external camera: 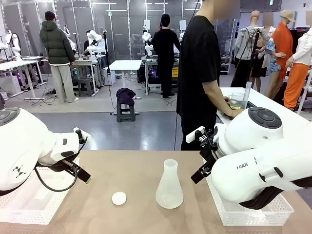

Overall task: Prepare the solutions needed for the experiment.
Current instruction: Pick up the Plastic Funnel and insert it into the Big flask.

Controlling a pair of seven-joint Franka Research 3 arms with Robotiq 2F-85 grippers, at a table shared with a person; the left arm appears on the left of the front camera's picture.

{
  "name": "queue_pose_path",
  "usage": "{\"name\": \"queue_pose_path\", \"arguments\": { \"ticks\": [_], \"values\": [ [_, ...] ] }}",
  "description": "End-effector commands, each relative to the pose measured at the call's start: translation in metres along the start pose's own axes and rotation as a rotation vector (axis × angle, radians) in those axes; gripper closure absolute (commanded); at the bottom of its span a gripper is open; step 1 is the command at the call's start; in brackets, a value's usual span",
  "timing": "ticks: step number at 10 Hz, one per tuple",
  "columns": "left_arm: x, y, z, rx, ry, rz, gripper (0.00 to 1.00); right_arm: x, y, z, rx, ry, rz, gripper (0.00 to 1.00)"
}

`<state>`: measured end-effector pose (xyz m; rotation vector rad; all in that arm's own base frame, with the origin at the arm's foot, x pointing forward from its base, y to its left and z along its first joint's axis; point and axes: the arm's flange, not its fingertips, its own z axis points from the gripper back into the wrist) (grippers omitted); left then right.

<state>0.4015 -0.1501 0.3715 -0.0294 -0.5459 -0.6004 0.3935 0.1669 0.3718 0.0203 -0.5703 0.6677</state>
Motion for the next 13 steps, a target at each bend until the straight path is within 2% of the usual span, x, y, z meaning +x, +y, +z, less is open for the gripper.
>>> {"name": "queue_pose_path", "arguments": {
  "ticks": [1, 6, 8, 10, 11, 13],
  "values": [
    [0.0, 0.0, 0.0, 0.0, 0.0, 0.0, 0.0, 0.0, 0.0, 0.0, 0.001, 0.0, -0.002, 0.0],
    [0.0, 0.0, 0.0, 0.0, 0.0, 0.0, 0.0, 0.0, 0.0, 0.0, 0.0, 0.0, 0.0, 0.0],
    [0.0, 0.002, 0.024, -0.049, -0.046, 0.038, 0.0, 0.0, 0.0, 0.03, 0.018, -0.045, -0.032, 0.0],
    [0.005, 0.008, 0.061, 0.01, -0.11, 0.093, 0.0, -0.007, -0.003, 0.07, 0.044, -0.077, -0.021, 0.0],
    [0.004, 0.009, 0.077, -0.002, -0.114, 0.129, 0.0, -0.007, -0.003, 0.09, 0.063, -0.103, -0.069, 0.0],
    [-0.007, 0.018, 0.11, -0.172, -0.164, 0.239, 0.0, -0.01, -0.008, 0.131, 0.232, -0.142, -0.234, 0.0]
  ]
}}
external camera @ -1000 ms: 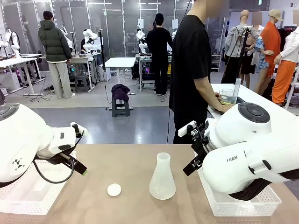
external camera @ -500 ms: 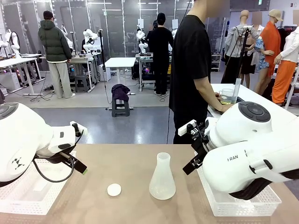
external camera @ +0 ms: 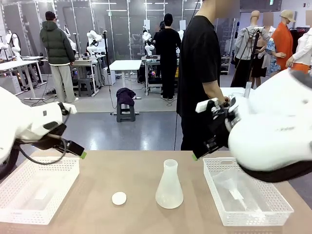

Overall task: Prepare the solutions needed for the experiment.
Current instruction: Pick up the Plastic Funnel and insert it into the Big flask.

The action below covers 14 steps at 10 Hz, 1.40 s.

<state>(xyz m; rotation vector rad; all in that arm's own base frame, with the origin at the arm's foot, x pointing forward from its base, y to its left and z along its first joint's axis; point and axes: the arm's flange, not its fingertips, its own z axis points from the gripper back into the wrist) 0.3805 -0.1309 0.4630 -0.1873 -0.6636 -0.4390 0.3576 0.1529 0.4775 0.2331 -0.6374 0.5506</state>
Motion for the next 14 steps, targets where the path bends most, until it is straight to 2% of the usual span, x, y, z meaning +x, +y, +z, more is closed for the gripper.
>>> {"name": "queue_pose_path", "arguments": {
  "ticks": [1, 2, 3, 4, 5, 7, 9, 11, 13, 14],
  "values": [
    [-0.028, 0.008, 0.043, -0.213, -0.017, 0.142, 0.0, -0.029, -0.003, 0.047, 0.21, -0.036, -0.155, 0.0],
    [-0.033, 0.014, 0.057, -0.316, -0.021, 0.175, 0.0, -0.028, -0.004, 0.062, 0.333, -0.045, -0.252, 0.0],
    [-0.037, 0.02, 0.065, -0.414, -0.017, 0.201, 0.0, -0.028, -0.008, 0.073, 0.523, -0.081, -0.32, 0.0],
    [-0.04, 0.025, 0.072, -0.502, -0.038, 0.215, 0.0, -0.03, -0.013, 0.08, 0.604, -0.102, -0.42, 0.0],
    [-0.043, 0.031, 0.078, -0.623, -0.05, 0.267, 0.0, -0.035, -0.018, 0.083, 0.705, -0.117, -0.515, 0.0],
    [-0.046, 0.043, 0.08, -0.827, -0.11, 0.404, 0.0, -0.047, -0.026, 0.075, 0.828, -0.12, -0.681, 0.0],
    [-0.051, 0.05, 0.079, -0.996, -0.134, 0.472, 0.0, -0.058, -0.028, 0.067, 0.874, -0.119, -0.782, 0.0],
    [-0.046, 0.052, 0.075, -1.051, -0.132, 0.512, 0.0, -0.059, -0.034, 0.062, 0.877, -0.126, -0.807, 0.0],
    [-0.045, 0.053, 0.071, -1.086, -0.155, 0.485, 0.0, -0.058, -0.034, 0.059, 0.812, -0.148, -0.782, 0.0],
    [-0.044, 0.056, 0.076, -1.079, -0.153, 0.525, 0.0, -0.033, -0.053, 0.058, 0.882, -0.098, -0.849, 0.0]
  ]
}}
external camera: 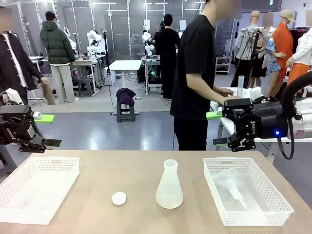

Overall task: Prepare the solutions needed for the experiment.
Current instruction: Pick up the Plastic Funnel and insert it into the Big flask.

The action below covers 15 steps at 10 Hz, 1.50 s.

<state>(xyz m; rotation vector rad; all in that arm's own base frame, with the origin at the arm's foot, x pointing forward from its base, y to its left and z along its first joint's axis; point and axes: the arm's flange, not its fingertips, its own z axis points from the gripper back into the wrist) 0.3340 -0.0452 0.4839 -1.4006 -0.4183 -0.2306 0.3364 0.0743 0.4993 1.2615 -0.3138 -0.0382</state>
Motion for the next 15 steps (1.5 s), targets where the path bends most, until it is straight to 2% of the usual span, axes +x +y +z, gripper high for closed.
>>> {"name": "queue_pose_path", "arguments": {
  "ticks": [1, 5, 6, 9, 10, 11, 13, 14, 15],
  "values": [
    [0.003, -0.009, 0.003, 0.005, -0.013, -0.016, 0.0, 0.0, 0.0, 0.001, 0.035, 0.007, -0.018, 0.0],
    [0.003, -0.009, 0.003, 0.005, -0.013, -0.016, 0.0, -0.001, -0.001, 0.004, 0.018, 0.014, -0.012, 0.0],
    [0.003, -0.009, 0.003, 0.005, -0.013, -0.016, 0.0, 0.021, -0.002, 0.016, -0.204, 0.039, 0.161, 0.0],
    [0.003, -0.009, 0.003, 0.005, -0.013, -0.016, 0.0, 0.088, -0.001, 0.024, -0.622, 0.205, 0.407, 0.0],
    [0.003, -0.009, 0.003, 0.005, -0.013, -0.016, 0.0, 0.101, -0.001, 0.017, -0.712, 0.324, 0.518, 0.0],
    [0.003, -0.009, 0.003, 0.005, -0.013, -0.016, 0.0, 0.11, 0.0, 0.008, -0.761, 0.433, 0.658, 0.0],
    [0.003, -0.009, 0.003, 0.005, -0.013, -0.016, 0.0, 0.132, -0.008, -0.013, -0.876, 0.537, 0.859, 0.0],
    [0.003, -0.009, 0.003, 0.005, -0.013, -0.016, 0.0, 0.139, -0.015, -0.024, -0.916, 0.663, 0.885, 0.0],
    [0.003, -0.009, 0.003, 0.005, -0.013, -0.016, 0.0, 0.142, -0.022, -0.031, -0.922, 0.705, 0.907, 0.0]
  ]
}}
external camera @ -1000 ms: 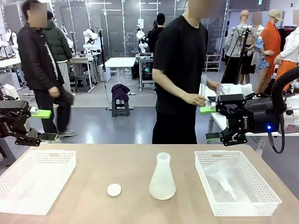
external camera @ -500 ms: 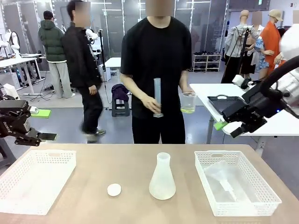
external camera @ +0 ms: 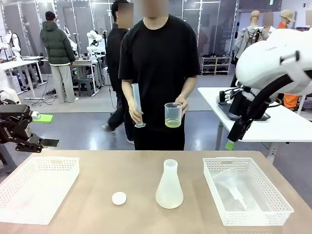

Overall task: Prepare the solutions needed for the experiment.
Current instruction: Pick up the Plastic Funnel and insert it into the Big flask.

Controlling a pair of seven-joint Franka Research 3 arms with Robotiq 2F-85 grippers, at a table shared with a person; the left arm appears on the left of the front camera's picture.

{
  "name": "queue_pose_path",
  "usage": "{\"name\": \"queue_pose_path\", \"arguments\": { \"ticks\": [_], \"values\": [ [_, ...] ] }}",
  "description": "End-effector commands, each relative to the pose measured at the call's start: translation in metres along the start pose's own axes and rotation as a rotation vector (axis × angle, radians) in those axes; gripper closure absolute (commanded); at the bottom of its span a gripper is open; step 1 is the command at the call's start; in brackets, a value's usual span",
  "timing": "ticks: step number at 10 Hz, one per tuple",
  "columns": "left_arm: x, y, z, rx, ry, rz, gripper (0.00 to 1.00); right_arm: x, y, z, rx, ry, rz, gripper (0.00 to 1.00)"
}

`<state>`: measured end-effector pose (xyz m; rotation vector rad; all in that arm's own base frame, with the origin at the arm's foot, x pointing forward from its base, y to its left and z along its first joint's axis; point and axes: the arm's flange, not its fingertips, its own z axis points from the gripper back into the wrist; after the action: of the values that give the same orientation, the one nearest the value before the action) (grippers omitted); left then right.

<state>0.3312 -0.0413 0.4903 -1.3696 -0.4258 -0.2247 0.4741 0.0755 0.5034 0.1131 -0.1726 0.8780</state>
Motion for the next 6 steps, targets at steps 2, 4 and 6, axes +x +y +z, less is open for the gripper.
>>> {"name": "queue_pose_path", "arguments": {
  "ticks": [2, 4, 6],
  "values": [
    [0.002, -0.002, -0.002, -0.026, -0.01, -0.011, 0.0, 0.0, 0.0, 0.0, 0.0, 0.0, 0.0, 0.0],
    [0.002, -0.002, -0.002, -0.026, -0.01, -0.011, 0.0, 0.0, 0.0, 0.0, 0.0, 0.0, 0.0, 0.0],
    [0.002, -0.002, -0.002, -0.026, -0.01, -0.011, 0.0, 0.0, 0.0, 0.0, 0.0, 0.0, 0.0, 0.0]
  ]
}}
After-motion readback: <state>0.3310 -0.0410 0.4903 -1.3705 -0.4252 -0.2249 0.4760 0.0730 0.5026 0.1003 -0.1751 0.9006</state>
